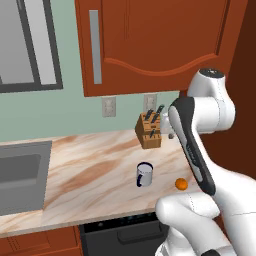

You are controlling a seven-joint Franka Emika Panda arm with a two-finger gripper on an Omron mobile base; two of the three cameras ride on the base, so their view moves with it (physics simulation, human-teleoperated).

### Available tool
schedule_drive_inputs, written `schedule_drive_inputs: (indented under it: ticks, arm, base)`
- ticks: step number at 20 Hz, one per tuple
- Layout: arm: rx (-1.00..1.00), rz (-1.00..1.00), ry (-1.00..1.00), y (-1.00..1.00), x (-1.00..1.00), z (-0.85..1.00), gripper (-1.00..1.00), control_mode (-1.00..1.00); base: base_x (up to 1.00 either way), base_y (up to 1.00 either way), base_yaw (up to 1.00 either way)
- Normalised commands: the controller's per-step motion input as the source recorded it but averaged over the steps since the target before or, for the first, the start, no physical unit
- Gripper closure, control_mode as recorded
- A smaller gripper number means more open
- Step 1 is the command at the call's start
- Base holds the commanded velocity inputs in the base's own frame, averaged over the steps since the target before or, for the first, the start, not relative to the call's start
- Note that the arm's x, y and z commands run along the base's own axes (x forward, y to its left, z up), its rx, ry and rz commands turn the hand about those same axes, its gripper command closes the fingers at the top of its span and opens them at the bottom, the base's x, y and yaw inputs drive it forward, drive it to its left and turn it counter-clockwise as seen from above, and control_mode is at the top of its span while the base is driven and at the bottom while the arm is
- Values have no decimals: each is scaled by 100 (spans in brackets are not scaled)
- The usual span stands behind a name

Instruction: Pick the mug from the counter and place it inside the microwave. Then close the microwave.

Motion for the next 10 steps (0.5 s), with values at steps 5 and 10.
schedule_drive_inputs:
  ticks: [5,10]
  arm:
    - [0,-21,5,46,0,-10,-100,-100]
    - [0,-27,10,49,2,-5,-100,-100]
  base:
    - [0,0,0]
    - [0,0,0]
